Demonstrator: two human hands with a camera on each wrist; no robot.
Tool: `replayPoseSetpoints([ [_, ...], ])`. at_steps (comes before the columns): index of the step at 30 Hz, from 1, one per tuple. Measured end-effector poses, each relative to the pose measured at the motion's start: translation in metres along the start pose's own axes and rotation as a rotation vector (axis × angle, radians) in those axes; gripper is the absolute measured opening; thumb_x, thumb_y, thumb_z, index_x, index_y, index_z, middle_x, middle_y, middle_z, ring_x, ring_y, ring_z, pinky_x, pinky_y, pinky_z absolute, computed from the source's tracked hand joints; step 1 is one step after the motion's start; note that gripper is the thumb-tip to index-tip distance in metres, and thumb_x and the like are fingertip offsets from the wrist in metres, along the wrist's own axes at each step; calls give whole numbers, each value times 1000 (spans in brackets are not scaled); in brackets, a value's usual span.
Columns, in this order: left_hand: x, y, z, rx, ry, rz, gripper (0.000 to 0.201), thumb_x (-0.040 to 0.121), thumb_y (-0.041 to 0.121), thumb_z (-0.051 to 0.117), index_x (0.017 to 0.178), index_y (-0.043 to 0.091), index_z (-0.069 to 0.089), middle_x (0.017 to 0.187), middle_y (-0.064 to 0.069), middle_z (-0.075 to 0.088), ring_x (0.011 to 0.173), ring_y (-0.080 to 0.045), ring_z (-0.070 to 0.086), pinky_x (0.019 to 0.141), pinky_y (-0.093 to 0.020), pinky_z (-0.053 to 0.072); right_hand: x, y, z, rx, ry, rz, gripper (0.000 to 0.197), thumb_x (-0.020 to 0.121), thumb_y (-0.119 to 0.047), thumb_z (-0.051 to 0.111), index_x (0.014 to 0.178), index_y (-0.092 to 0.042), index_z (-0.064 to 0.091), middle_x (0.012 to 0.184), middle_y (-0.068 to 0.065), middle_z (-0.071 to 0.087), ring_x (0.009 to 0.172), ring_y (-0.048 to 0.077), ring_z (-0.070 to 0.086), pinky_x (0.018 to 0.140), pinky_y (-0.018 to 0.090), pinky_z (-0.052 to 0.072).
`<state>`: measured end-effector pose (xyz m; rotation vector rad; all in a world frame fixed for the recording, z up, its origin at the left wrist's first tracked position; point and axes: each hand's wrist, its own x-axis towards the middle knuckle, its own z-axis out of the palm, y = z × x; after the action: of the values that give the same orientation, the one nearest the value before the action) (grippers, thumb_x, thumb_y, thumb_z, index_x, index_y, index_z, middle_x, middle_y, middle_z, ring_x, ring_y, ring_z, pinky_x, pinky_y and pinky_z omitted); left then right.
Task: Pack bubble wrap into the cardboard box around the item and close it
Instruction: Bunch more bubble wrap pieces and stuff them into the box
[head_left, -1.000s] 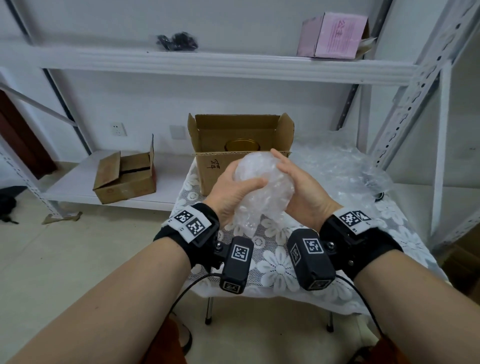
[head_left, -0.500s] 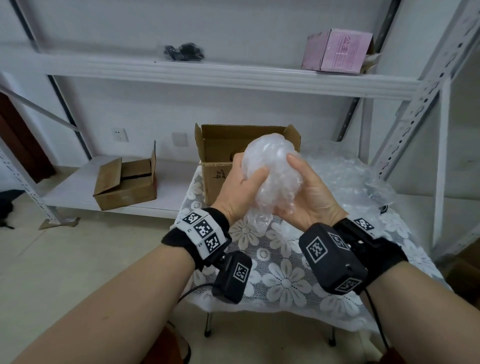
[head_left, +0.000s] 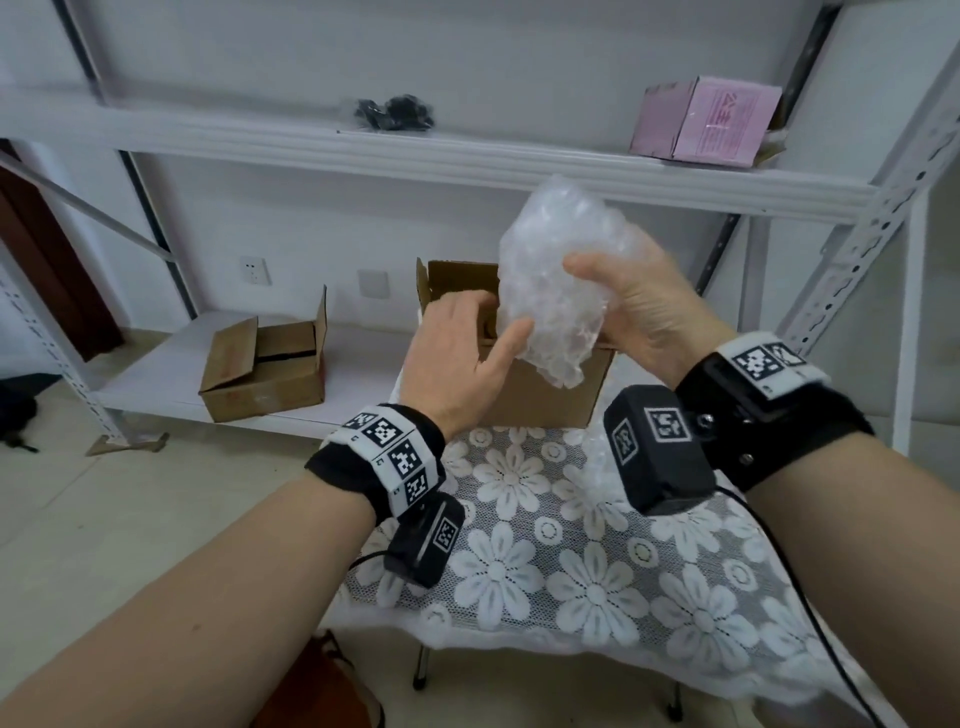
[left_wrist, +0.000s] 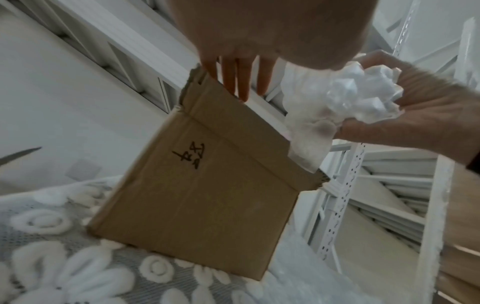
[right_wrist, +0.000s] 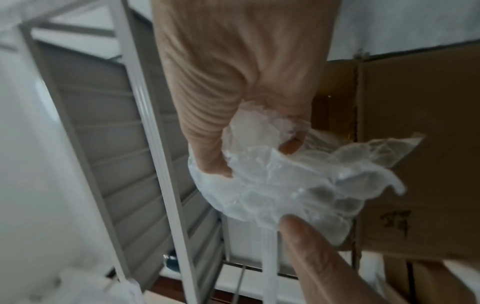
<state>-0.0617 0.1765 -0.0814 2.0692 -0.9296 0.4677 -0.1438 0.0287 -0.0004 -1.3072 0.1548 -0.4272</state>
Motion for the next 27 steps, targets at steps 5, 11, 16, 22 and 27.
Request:
replayPoseSetpoints([
  [5, 3, -25, 4, 174, -191, -167, 72, 91, 66, 29, 135, 11, 44, 128, -7, 57, 116, -21, 54, 93, -34, 44, 25, 6, 23, -562, 127, -184, 48, 74, -10, 73, 115, -22, 52, 120, 5, 55, 105, 21, 59, 83, 41, 58],
  [11, 6, -35, 3, 252, -147, -116, 34, 98, 33, 41, 112, 11, 63, 115, -6, 59, 107, -23, 54, 85, -34, 43, 52, 23, 44, -1053, -47, -338, 54, 77, -14, 72, 126, -14, 49, 129, 6, 39, 107, 9, 37, 88, 16, 31],
  [16, 6, -50, 9, 125, -4, -194, 38, 86, 18, 65, 114, 1, 46, 133, -16, 41, 121, -29, 45, 95, -29, 40, 63, 46, 41, -1206, -131, -227, 57, 78, -18, 72, 129, -10, 48, 134, 10, 37, 112, 17, 40, 89, 19, 30],
  [22, 8, -59, 5, 56, 16, -185, 89, 78, 20, 72, 147, 8, 18, 140, -13, 43, 116, -29, 55, 89, -39, 50, 76, 51, 49, -1345, -217, -261, 55, 79, -19, 71, 128, -11, 49, 134, 9, 36, 119, 23, 40, 97, 24, 31],
  [27, 7, -59, 2, 110, -15, -152, 85, 81, 26, 69, 149, 13, 19, 144, -10, 36, 111, -25, 58, 84, -38, 53, 82, 48, 55, -1498, -199, -482, 42, 82, -11, 66, 123, -14, 55, 137, 5, 38, 125, 25, 38, 102, 35, 36],
])
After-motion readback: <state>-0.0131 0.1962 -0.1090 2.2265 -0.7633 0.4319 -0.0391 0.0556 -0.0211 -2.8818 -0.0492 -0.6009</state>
